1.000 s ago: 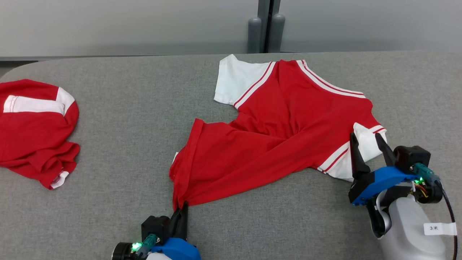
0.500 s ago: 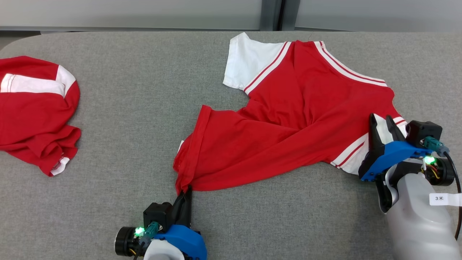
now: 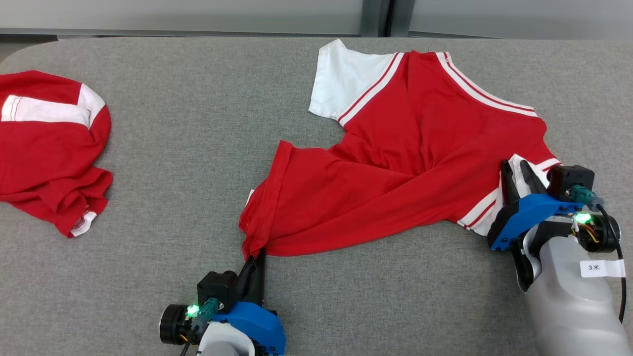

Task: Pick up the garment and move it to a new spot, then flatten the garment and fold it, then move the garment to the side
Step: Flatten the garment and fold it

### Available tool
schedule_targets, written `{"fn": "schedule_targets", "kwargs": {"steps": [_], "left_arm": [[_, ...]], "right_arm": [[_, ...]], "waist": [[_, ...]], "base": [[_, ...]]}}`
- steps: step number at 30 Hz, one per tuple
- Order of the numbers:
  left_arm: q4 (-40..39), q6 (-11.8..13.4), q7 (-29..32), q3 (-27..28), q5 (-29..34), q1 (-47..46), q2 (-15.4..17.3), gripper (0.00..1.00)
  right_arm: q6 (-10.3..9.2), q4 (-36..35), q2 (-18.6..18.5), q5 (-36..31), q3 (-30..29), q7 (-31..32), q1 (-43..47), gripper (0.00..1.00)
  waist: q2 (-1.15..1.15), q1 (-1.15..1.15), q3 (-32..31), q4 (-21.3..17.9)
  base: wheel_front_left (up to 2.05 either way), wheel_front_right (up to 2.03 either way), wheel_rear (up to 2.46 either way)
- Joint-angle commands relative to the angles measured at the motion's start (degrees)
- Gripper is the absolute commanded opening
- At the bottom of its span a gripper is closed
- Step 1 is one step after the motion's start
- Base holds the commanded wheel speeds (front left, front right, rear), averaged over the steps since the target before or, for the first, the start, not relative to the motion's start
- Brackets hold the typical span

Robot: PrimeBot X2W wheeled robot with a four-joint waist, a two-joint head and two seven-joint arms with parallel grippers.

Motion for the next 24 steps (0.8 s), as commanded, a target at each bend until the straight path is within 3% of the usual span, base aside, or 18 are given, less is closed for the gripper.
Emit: {"fn": "schedule_targets", "kwargs": {"steps": [1, 2, 3, 4, 13, 24], "left_arm": [[2.34, 0.91, 1.72, 0.29, -0.72, 0.22, 1.23, 0.00], [2.34, 0.91, 1.72, 0.29, -0.72, 0.22, 1.23, 0.00], [2.33, 0.96, 1.72, 0.32, -0.77, 0.24, 1.24, 0.00], [2.32, 1.00, 1.72, 0.40, -0.81, 0.25, 1.24, 0.00], [-0.27, 0.70, 1.37, 1.72, -0.01, 0.32, 1.02, 0.00], [-15.17, -1.81, 0.95, 7.90, 3.15, -5.27, 0.73, 0.00]], "right_arm": [[0.01, 0.34, -0.17, -0.74, -0.54, -0.31, -0.83, 0.28], [0.01, 0.34, -0.17, -0.74, -0.54, -0.31, -0.83, 0.28], [0.01, 0.13, -0.19, -0.89, -1.00, -0.31, -0.89, 0.03], [0.01, -0.28, -0.20, -1.32, -1.24, -0.31, -0.87, 0.00], [0.01, -7.80, -0.18, 4.99, -0.14, -0.31, 1.53, 0.00], [0.01, -30.08, -0.15, 20.36, 4.41, -0.32, 7.47, 0.00]], "waist": [[0.00, 0.00, 0.02, 0.12], [0.00, 0.00, 0.02, 0.12], [0.00, 0.00, 0.02, 0.14], [0.00, 0.00, 0.01, 0.12], [0.00, 0.00, -1.76, -1.50], [0.00, 0.00, -7.82, -5.02]], "base": [[0.00, 0.00, 0.00], [0.00, 0.00, 0.00], [0.00, 0.00, 0.00], [0.00, 0.00, 0.00], [0.00, 0.00, 0.00], [0.00, 0.00, 0.00]]}}
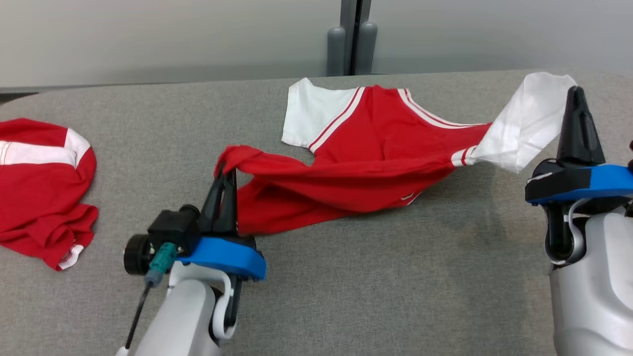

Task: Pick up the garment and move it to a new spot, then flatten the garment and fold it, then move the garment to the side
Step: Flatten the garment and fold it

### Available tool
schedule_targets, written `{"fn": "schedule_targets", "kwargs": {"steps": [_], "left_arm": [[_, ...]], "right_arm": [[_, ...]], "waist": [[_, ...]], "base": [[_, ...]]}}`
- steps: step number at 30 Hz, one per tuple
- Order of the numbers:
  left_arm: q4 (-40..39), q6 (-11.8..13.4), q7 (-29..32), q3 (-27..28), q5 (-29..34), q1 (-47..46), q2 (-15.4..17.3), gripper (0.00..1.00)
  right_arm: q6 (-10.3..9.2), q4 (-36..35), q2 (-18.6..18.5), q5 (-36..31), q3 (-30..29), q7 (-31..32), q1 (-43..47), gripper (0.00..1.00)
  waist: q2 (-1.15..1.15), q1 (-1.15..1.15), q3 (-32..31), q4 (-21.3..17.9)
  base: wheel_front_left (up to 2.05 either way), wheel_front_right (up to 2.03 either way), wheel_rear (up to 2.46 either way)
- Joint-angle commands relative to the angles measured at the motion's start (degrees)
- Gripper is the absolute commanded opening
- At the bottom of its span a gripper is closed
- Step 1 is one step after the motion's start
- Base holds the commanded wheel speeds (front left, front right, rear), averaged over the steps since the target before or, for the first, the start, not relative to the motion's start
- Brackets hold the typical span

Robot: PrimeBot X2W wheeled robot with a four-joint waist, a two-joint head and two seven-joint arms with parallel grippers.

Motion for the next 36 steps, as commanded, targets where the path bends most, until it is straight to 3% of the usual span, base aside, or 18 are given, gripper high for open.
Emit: {"fn": "schedule_targets", "kwargs": {"steps": [1, 9, 13, 18, 23, 30, 36], "left_arm": [[-1.34, -0.47, -0.01, 0.98, 1.02, -1.78, 0.12, 0.00], [-9.58, -4.90, 0.00, 7.26, 4.70, -11.13, 2.72, 0.00], [-9.72, -6.15, 0.06, 8.20, 6.20, -18.32, 5.44, 0.00], [-7.13, -5.97, 1.93, 8.74, 6.85, -28.76, 6.92, 0.00], [-0.60, -4.83, 3.07, 8.23, 8.45, -38.05, 7.25, 0.00], [12.26, -2.36, 0.85, 8.85, 10.55, -50.02, 7.94, 0.00], [11.29, -0.65, -0.03, 11.47, 10.68, -57.29, 8.24, 0.00]], "right_arm": [[0.01, -2.26, -0.20, 1.15, 0.30, -0.30, 0.95, 0.00], [0.01, -20.18, -2.42, 8.07, 2.95, -0.31, -0.90, 0.00], [0.01, -24.76, -5.43, 9.72, 4.51, -0.29, -4.60, 0.00], [0.01, -22.45, -9.55, 8.93, 6.39, -0.26, -12.83, 0.00], [0.01, -14.58, -10.88, 7.29, 8.49, -0.23, -22.56, 0.00], [0.01, -6.09, -8.81, 2.08, 5.57, -0.28, -35.88, 0.00], [0.00, -8.86, -7.29, -0.11, 0.79, -0.29, -42.39, 0.00]], "waist": [[-0.02, -0.01, -1.85, -1.46], [-0.02, -0.01, -6.46, -3.40], [-0.02, -0.01, -6.37, -3.76], [-0.02, -0.01, -3.04, -3.86], [-0.02, -0.01, 2.74, -3.90], [-0.02, -0.01, 8.92, -4.03], [-0.02, -0.01, 12.33, -4.40]], "base": [[0.00, 0.00, 0.00], [0.00, 0.00, 0.00], [0.00, 0.00, 0.00], [0.00, 0.00, 0.00], [0.00, 0.00, 0.00], [0.00, 0.00, 0.00], [0.00, 0.00, 0.00]]}}
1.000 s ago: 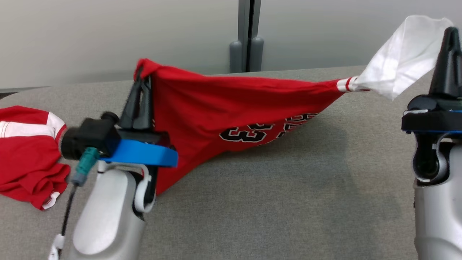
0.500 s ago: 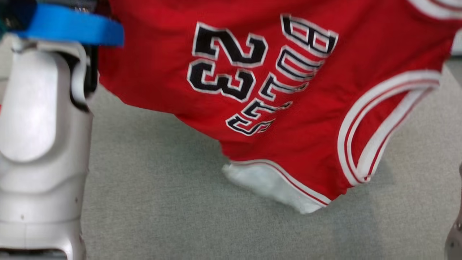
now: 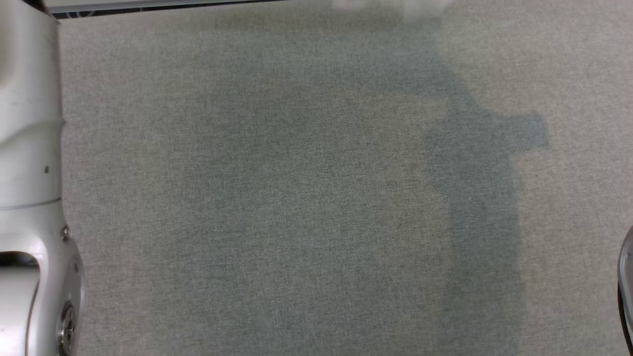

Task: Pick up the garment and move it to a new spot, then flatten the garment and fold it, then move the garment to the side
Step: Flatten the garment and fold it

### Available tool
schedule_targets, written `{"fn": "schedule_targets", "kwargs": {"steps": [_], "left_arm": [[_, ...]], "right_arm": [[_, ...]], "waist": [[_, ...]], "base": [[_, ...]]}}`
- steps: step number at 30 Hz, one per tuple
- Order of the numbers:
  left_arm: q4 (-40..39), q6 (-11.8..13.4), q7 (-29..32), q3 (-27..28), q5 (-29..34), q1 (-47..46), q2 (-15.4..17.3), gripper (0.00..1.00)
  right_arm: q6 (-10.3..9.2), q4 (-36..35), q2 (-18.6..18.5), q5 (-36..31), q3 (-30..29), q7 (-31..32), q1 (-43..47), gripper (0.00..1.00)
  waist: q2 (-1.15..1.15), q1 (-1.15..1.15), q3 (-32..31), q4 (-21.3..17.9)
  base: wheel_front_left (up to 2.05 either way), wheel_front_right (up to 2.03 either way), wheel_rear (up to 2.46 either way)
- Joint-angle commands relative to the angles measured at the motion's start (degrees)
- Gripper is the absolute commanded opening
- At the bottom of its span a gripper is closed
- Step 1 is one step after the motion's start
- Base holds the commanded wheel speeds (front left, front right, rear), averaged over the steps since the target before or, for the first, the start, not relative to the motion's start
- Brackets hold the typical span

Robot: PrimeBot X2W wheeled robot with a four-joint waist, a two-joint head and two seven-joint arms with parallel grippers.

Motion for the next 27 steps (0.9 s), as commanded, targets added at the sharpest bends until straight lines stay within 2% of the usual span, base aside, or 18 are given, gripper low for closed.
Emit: {"fn": "schedule_targets", "kwargs": {"steps": [1, 6, 9, 10, 11, 13, 15, 16, 18, 23, 27], "left_arm": [[-1.18, 0.52, -0.17, 1.65, -0.57, 0.37, 0.62, 0.00], [-2.13, -0.81, -0.16, 4.00, -1.73, 8.92, -0.96, 0.00], [-0.77, -1.55, -0.19, 5.91, -3.39, 17.59, -2.99, 0.00], [0.00, -1.89, -0.19, 7.11, -4.35, 23.88, -4.30, 0.00], [2.06, -2.51, -0.20, 8.74, -6.11, 36.41, -6.49, 0.00], [2.56, -2.57, -0.21, 9.32, -6.80, 41.62, -6.90, 0.00], [2.63, -2.35, -0.21, 9.52, -7.40, 44.25, -7.10, 0.00], [3.25, -2.56, -0.20, 8.28, -9.10, 49.06, -7.19, 0.00], [3.33, -2.36, -0.20, 7.44, -10.50, 51.01, -7.18, 0.00], [3.01, 0.08, -0.21, 5.44, -15.96, 59.61, -7.11, 0.00], [2.58, 0.61, -0.21, 3.91, -16.73, 64.49, -7.12, 0.00]], "right_arm": [[-0.01, -1.05, -0.17, 0.33, -1.01, -0.27, 0.06, 0.00], [-0.05, -1.45, -1.06, 3.79, -1.27, -0.27, 8.83, 0.00], [-0.06, -1.31, -0.97, 6.60, -1.10, -0.29, 18.02, 0.00], [-0.06, -0.98, -0.30, 8.46, -0.51, -0.30, 25.03, 0.00], [-0.06, -1.10, 1.66, 11.88, 0.25, -0.30, 38.11, 0.00], [-0.06, -1.34, 2.53, 13.17, 0.25, -0.31, 43.80, 0.00], [-0.07, -1.29, 3.05, 14.30, -0.77, -0.32, 46.35, 0.00], [-0.07, -0.98, 3.68, 14.50, 0.12, -0.36, 51.17, 0.00], [-0.06, -1.28, 3.64, 14.35, 0.74, -0.36, 53.09, 0.00], [-0.07, -1.73, 4.52, 15.67, 0.10, -0.37, 61.21, 0.00], [-0.07, -2.12, 4.99, 15.11, 2.04, -0.36, 67.10, 0.00]], "waist": [[-0.01, -0.02, 0.71, 0.18], [-0.01, -0.02, 1.13, 0.25], [-0.01, -0.02, 0.86, 0.42], [-0.01, -0.02, 0.24, 0.39], [-0.01, -0.02, -1.31, 0.15], [-0.01, -0.02, -2.35, 0.04], [-0.01, -0.02, -3.10, 0.02], [-0.01, -0.02, -4.74, 0.01], [-0.01, -0.02, -5.53, -0.03], [-0.01, -0.02, -10.45, -0.12], [-0.01, -0.02, -14.70, 0.22]], "base": [[0.00, 0.00, 0.00], [0.00, 0.00, 0.00], [0.00, 0.00, 0.00], [0.00, 0.00, 0.00], [0.00, 0.00, 0.00], [0.00, 0.00, 0.00], [0.00, 0.00, 0.00], [0.00, 0.00, 0.00], [0.00, 0.00, 0.00], [0.00, 0.00, 0.00], [0.00, 0.00, 0.00]]}}
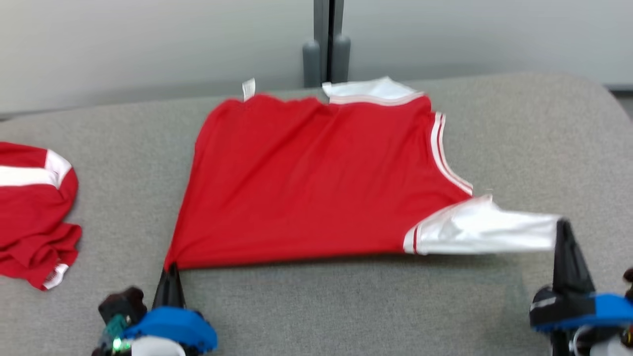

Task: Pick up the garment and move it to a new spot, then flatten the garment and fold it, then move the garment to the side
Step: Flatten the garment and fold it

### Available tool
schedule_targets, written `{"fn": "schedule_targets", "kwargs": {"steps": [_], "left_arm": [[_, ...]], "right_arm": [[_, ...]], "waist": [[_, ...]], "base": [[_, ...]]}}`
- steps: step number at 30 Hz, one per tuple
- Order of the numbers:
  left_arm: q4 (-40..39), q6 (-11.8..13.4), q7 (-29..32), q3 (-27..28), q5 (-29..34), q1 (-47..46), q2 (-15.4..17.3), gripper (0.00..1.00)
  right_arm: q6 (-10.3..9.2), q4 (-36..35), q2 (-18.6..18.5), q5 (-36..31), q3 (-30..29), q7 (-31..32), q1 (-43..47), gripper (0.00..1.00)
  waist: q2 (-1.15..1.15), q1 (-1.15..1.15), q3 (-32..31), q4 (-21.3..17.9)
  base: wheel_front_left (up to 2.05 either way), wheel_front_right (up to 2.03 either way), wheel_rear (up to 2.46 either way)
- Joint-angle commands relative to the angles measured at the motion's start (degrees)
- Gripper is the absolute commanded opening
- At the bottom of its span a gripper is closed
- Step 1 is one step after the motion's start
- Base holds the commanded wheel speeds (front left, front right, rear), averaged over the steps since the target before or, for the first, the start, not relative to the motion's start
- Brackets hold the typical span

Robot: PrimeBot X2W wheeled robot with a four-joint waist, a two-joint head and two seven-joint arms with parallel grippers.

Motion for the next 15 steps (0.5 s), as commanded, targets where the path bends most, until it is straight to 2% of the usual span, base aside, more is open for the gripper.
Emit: {"fn": "schedule_targets", "kwargs": {"steps": [1, 8, 15], "left_arm": [[-0.02, 0.56, -0.15, 0.13, -0.31, 1.37, 0.92, 0.00], [-2.07, 1.06, -0.15, -1.08, -1.47, 9.50, 0.83, 0.00], [-6.49, 1.18, -0.16, -3.37, -0.22, 14.38, 0.87, 0.00]], "right_arm": [[-0.12, -0.39, -0.32, -0.39, -0.18, -0.47, 1.97, 0.00], [-0.12, -1.49, -0.24, 0.01, 0.76, -0.46, 12.57, 0.00], [-0.12, -4.94, -0.54, 0.03, -1.30, -0.47, 16.57, 0.00]], "waist": [[0.00, 0.02, -1.87, -1.09], [0.00, 0.02, -7.78, -1.14], [0.00, 0.02, -7.96, -0.93]], "base": [[0.00, 0.00, 0.00], [0.00, 0.00, 0.00], [0.00, 0.00, 0.00]]}}
